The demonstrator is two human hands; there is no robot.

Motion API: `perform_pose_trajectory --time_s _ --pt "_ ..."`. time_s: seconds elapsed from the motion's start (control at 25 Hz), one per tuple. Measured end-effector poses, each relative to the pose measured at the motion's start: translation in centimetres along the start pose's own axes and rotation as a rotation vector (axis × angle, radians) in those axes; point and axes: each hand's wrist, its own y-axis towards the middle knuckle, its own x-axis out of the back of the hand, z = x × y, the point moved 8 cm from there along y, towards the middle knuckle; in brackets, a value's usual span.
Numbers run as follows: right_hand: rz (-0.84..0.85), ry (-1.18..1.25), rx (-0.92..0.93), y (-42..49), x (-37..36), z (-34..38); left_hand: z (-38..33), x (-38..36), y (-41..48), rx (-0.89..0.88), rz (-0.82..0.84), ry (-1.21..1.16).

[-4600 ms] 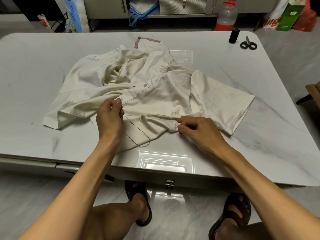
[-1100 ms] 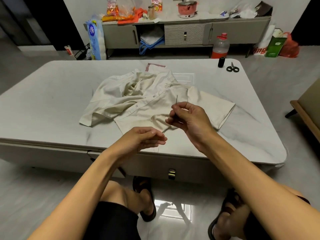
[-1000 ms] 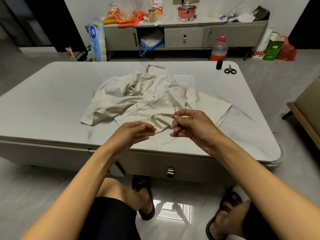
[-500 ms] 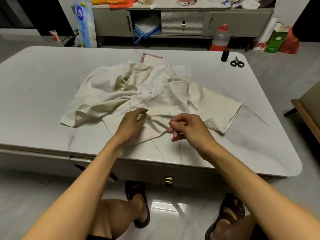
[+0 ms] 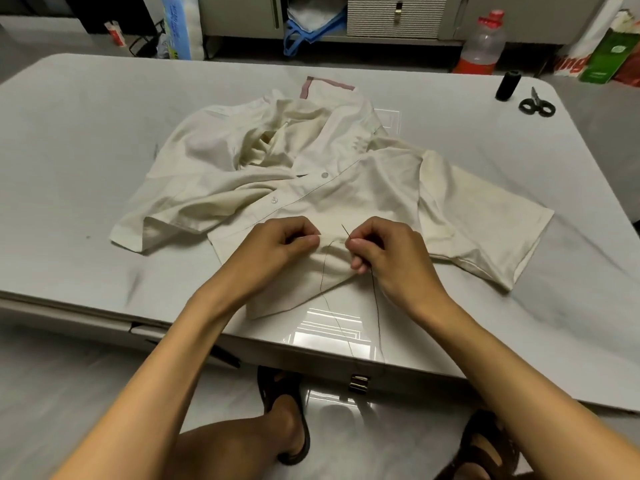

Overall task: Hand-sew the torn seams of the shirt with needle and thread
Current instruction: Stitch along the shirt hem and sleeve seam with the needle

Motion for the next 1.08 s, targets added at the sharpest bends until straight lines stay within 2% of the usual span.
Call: perform_pose_trajectory --time_s 0.6,0.84,0.96,1.08 --pt "0.021 0.063 0.003 0.1 0.9 0.5 -1.2 -0.6 0.6 0.049 -0.004 0.006" --pt "-0.024 0.047 -0.009 -0.1 1.1 0.2 -1.3 -0.5 0.0 0.079 0.035 -0.126" --pt "-0.156 -0.007 0.099 -1.1 2.0 1.7 -0.8 -0.2 0.0 0.118 0.012 -0.152" --pt "-0.066 -0.056 0.171 -2.2 0.6 2.8 -0.6 -0.1 0.0 0.138 0.002 -0.175"
